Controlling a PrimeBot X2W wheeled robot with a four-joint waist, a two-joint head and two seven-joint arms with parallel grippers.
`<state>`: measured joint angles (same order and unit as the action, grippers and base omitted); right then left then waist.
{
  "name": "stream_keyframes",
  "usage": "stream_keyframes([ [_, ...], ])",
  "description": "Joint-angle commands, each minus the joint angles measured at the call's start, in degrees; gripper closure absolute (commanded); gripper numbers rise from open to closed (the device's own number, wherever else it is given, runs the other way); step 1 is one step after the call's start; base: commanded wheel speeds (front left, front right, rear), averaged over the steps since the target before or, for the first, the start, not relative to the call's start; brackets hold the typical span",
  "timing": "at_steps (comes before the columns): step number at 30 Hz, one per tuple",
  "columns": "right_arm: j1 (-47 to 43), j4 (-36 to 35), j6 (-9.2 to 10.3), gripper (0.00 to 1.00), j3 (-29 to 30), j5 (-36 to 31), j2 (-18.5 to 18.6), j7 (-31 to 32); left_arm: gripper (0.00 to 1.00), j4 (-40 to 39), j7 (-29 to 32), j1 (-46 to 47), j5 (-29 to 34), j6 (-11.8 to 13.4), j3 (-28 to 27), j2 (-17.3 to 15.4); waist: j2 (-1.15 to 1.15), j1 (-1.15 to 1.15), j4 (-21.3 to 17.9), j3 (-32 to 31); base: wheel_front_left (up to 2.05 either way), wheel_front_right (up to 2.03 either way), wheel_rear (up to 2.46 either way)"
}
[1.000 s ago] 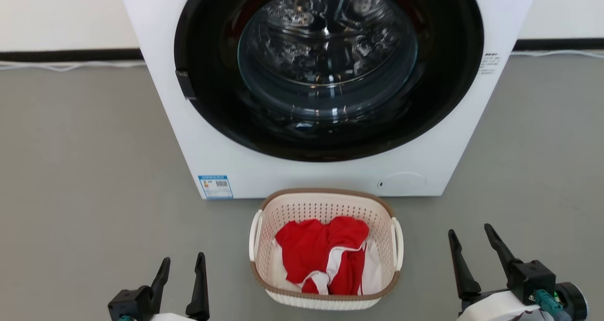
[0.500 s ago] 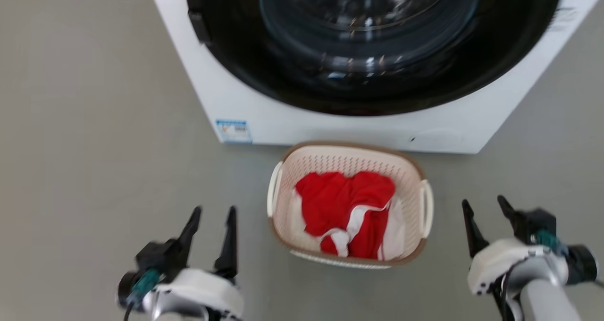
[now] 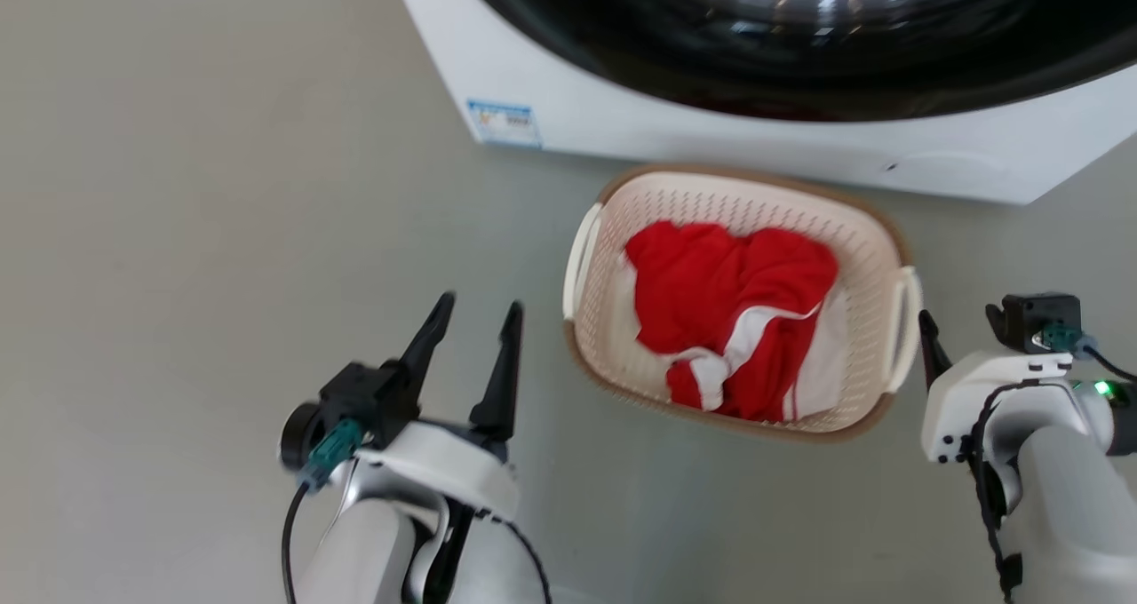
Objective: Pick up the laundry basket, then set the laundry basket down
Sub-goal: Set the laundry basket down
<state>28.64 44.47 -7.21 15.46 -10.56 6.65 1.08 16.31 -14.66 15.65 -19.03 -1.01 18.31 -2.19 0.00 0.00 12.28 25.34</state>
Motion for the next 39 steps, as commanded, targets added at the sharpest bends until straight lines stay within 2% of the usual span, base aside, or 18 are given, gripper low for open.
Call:
stream_keyframes([
  [1,1.73,0.1,-0.28,0.0,-0.51,-1.68,0.12,-0.01,0.0,-1.51,-0.34,1.97,-1.16,0.36,-0.82,-0.69,0.0,0.0,1.91,3.0,0.0,0.0,0.0],
  [9,7.92,5.17,-0.28,0.0,3.85,-8.19,0.6,0.38,0.0,-2.8,-0.34,6.07,-4.12,2.23,3.7,-0.69,0.0,0.0,3.27,10.32,0.0,0.0,0.0],
  [14,10.36,6.7,-0.28,0.0,7.72,-11.53,0.41,-0.47,0.0,-2.65,-0.34,7.3,-4.48,3.03,4.58,-0.69,0.0,0.0,2.96,13.25,0.0,0.0,0.0],
  [27,13.61,10.56,-0.28,0.0,13.57,-16.49,-0.16,-3.25,0.0,-3.43,-0.34,9.56,-5.06,3.47,4.28,-0.69,0.0,0.0,2.83,18.12,0.0,0.0,0.0],
  [37,15.44,13.59,-0.28,0.0,16.52,-19.55,-1.07,-4.91,0.0,-3.55,-0.34,10.19,-5.86,3.56,4.57,-0.69,0.0,0.0,2.96,19.4,0.0,0.0,0.0],
  [38,15.6,13.83,-0.28,0.17,16.78,-19.81,-1.12,-5.01,0.0,-3.55,-0.34,10.2,-5.91,3.6,4.53,-0.69,0.0,0.0,2.95,19.44,0.0,0.0,0.0],
  [39,15.76,13.99,-0.28,0.49,17.04,-20.06,-1.14,-5.19,0.0,-3.56,-0.34,10.2,-5.97,3.65,4.5,-0.69,0.0,0.0,2.96,19.47,0.0,0.0,0.0],
])
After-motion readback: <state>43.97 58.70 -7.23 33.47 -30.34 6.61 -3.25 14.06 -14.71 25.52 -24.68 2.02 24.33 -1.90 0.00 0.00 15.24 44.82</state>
